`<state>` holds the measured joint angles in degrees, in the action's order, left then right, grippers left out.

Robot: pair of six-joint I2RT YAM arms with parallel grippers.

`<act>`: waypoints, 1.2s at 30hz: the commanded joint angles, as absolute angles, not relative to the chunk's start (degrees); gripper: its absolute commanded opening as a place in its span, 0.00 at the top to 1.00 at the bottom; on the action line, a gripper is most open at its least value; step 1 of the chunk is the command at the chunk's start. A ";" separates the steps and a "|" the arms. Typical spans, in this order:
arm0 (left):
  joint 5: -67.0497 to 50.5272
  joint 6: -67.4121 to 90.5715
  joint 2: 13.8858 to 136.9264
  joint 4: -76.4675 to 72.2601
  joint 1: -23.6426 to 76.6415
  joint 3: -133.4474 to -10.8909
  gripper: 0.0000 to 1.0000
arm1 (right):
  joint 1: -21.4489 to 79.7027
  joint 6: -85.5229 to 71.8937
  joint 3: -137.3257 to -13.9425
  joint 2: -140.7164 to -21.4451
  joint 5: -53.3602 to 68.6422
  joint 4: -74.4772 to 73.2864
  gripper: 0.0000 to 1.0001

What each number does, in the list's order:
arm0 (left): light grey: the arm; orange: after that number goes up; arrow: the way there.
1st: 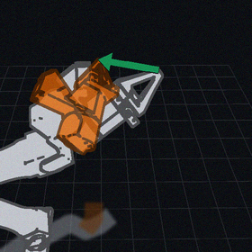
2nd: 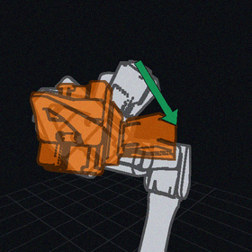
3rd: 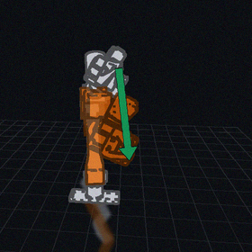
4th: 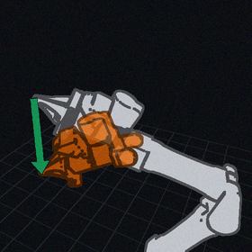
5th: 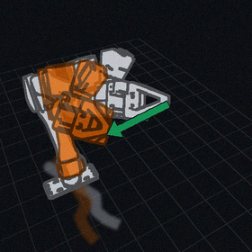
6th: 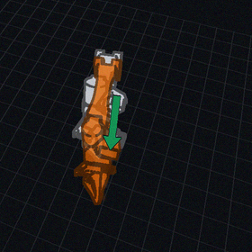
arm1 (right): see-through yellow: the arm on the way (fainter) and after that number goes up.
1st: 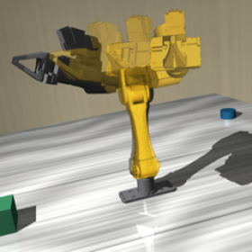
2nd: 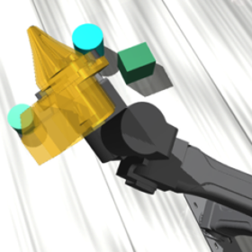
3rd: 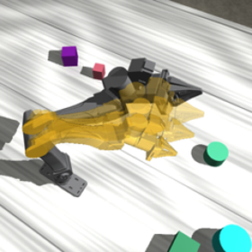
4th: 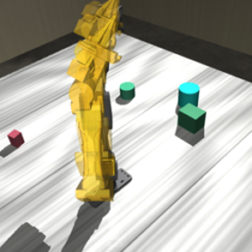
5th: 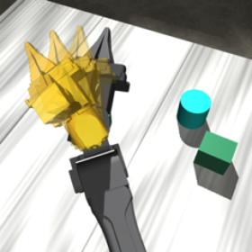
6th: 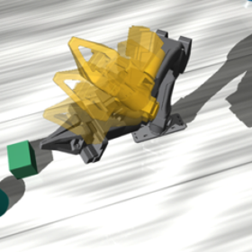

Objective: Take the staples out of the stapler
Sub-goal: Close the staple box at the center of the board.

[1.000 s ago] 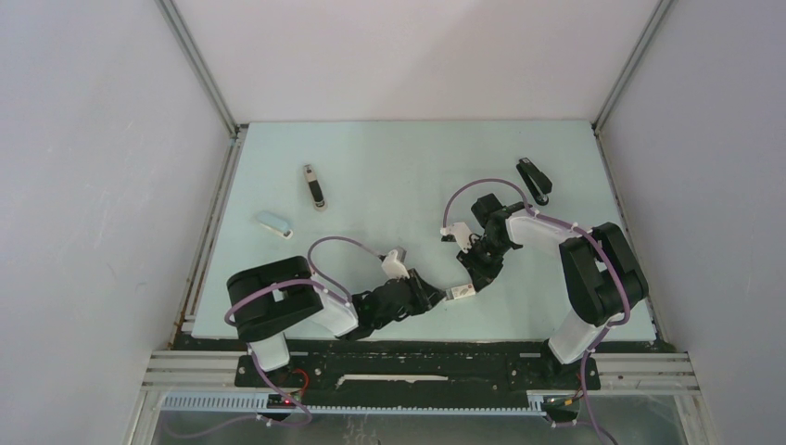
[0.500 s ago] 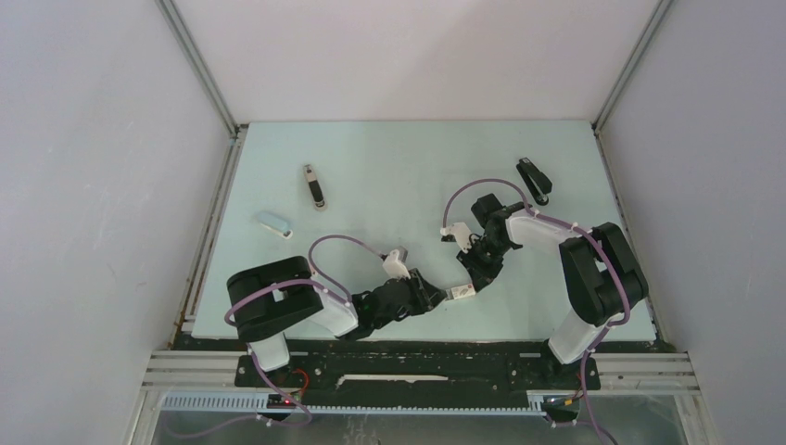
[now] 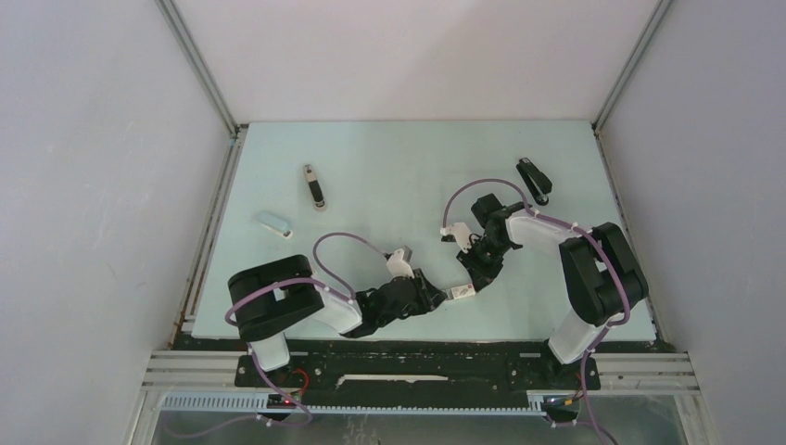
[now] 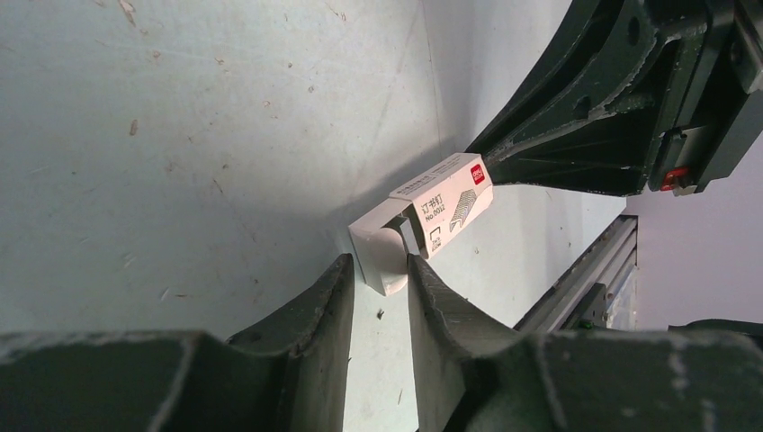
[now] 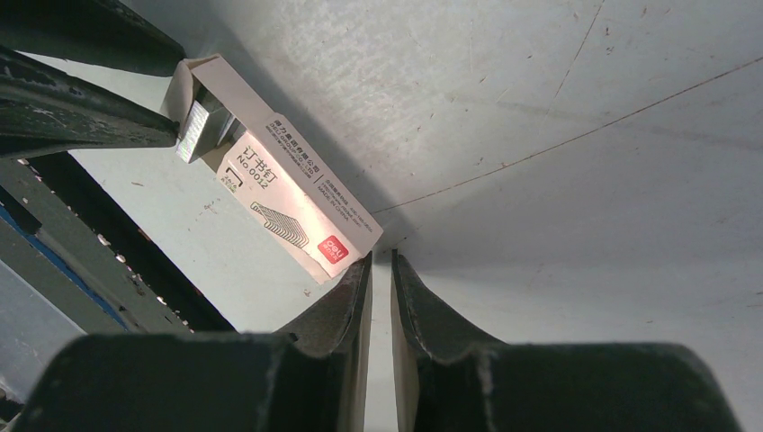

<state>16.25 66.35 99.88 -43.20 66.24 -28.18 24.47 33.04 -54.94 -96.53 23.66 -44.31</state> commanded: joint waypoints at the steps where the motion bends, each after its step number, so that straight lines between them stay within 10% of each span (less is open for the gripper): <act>1: 16.86 64.33 100.28 -41.72 66.01 -30.97 0.66 | 25.09 32.74 -56.16 -97.21 23.38 -44.27 0.79; 36: 17.29 61.87 94.40 -40.78 65.13 -28.63 0.64 | 25.14 32.70 -56.15 -97.38 23.48 -44.24 0.79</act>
<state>15.99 63.46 97.78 -38.87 65.43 -30.76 24.51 33.04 -54.94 -96.53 23.66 -44.34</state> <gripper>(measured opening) 0.357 0.215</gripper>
